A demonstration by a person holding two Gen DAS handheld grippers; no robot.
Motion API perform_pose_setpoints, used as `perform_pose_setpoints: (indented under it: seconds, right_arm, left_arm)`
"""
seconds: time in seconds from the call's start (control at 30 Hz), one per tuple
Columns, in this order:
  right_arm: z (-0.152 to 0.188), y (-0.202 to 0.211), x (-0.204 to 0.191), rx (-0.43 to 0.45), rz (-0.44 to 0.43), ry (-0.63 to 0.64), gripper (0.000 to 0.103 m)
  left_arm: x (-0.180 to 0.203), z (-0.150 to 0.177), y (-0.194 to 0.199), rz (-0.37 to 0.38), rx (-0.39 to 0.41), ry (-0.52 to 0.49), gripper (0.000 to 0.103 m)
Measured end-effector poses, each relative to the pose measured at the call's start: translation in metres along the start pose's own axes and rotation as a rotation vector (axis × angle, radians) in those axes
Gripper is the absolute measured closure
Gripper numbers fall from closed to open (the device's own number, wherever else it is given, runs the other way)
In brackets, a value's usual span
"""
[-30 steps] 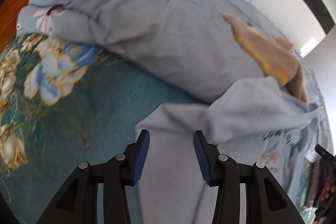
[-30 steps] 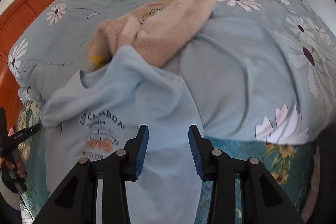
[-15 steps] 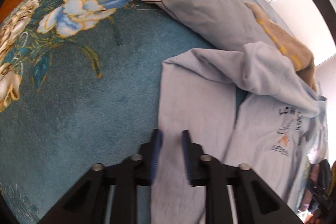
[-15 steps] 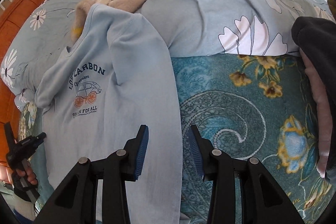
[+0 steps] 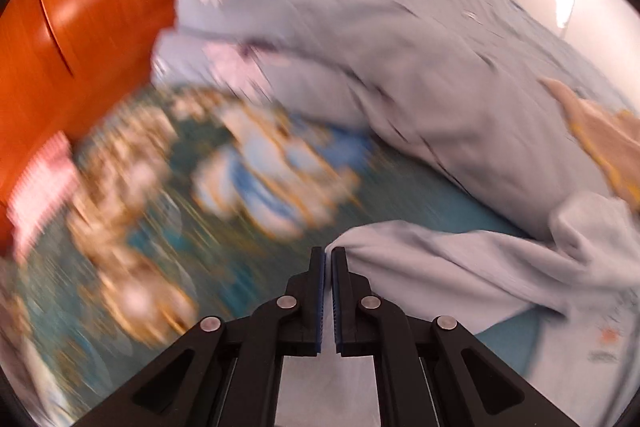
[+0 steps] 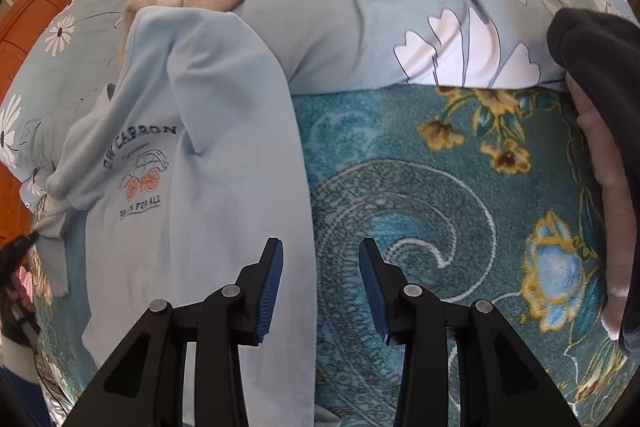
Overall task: Fold clothes
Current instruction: 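Lay the shirt flat on the bed and open both grippers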
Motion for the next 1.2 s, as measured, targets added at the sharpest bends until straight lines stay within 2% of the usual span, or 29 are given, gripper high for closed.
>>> perform_pose_setpoints:
  seconds: [0.1, 0.23, 0.33, 0.4, 0.47, 0.53, 0.57, 0.63, 0.7, 0.73, 0.83, 0.93, 1.0, 1.07, 1.13, 1.2]
  right_arm:
    - [0.005, -0.002, 0.003, -0.019, -0.009, -0.010, 0.062]
    - [0.012, -0.008, 0.001, -0.051, -0.025, -0.012, 0.062]
    - [0.016, -0.013, -0.007, -0.071, -0.053, -0.011, 0.062]
    - [0.018, -0.015, -0.013, -0.078, -0.071, 0.001, 0.063]
    - [0.018, -0.014, -0.017, -0.077, -0.072, 0.017, 0.075]
    - [0.018, -0.014, -0.019, -0.080, -0.065, 0.023, 0.097]
    - [0.017, -0.012, -0.020, -0.081, -0.063, 0.030, 0.099]
    - [0.014, -0.008, -0.022, -0.084, -0.058, 0.047, 0.100]
    - [0.003, 0.005, -0.020, -0.067, 0.006, 0.102, 0.100]
    - [-0.005, 0.014, -0.017, -0.051, 0.041, 0.127, 0.100]
    - [-0.034, 0.044, 0.000, 0.015, 0.178, 0.170, 0.100]
    - [-0.065, 0.071, 0.033, 0.068, 0.270, 0.169, 0.100]
    - [-0.094, 0.068, 0.031, 0.103, 0.356, 0.188, 0.100]
    - [-0.106, 0.066, 0.045, 0.113, 0.388, 0.173, 0.100]
    - [-0.111, 0.054, 0.056, 0.100, 0.380, 0.143, 0.100]
    - [-0.110, 0.047, 0.051, 0.080, 0.394, 0.177, 0.100]
  left_arm:
    - [-0.021, -0.041, -0.021, -0.076, 0.047, -0.026, 0.099]
    - [-0.022, -0.070, -0.044, -0.153, 0.051, -0.051, 0.099]
    - [-0.013, -0.072, -0.053, -0.115, 0.013, -0.035, 0.099]
    - [-0.005, -0.068, -0.052, -0.053, -0.010, -0.010, 0.096]
    - [0.002, -0.062, -0.047, 0.000, -0.028, 0.003, 0.096]
    - [0.008, -0.050, -0.040, 0.030, -0.046, -0.008, 0.095]
    - [0.010, -0.044, -0.035, 0.031, -0.053, -0.007, 0.094]
    - [0.010, -0.030, -0.024, 0.048, -0.065, 0.011, 0.083]
    - [0.010, -0.014, -0.015, 0.078, -0.073, 0.027, 0.062]
    - [0.010, -0.009, -0.012, 0.081, -0.073, 0.029, 0.060]
    - [0.012, 0.008, -0.005, 0.092, -0.080, 0.015, 0.059]
    - [0.017, 0.014, 0.000, 0.114, -0.084, 0.000, 0.059]
    - [0.022, 0.014, 0.005, 0.130, -0.075, -0.013, 0.059]
    - [0.029, 0.009, 0.011, 0.147, -0.055, -0.029, 0.059]
    - [0.040, 0.001, 0.016, 0.173, -0.037, -0.050, 0.059]
    - [0.051, -0.008, 0.024, 0.205, -0.015, -0.076, 0.059]
Point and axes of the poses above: each gripper's, at about its wrist camera, not at the fingertips, and y roughly against the way its jaws point, x to its right, z to its underside, the point moved 9 cm from there along -y, roughly the way its jaws point, and after that the axes turned 14 degrees about -z, right-handed, at the moved point
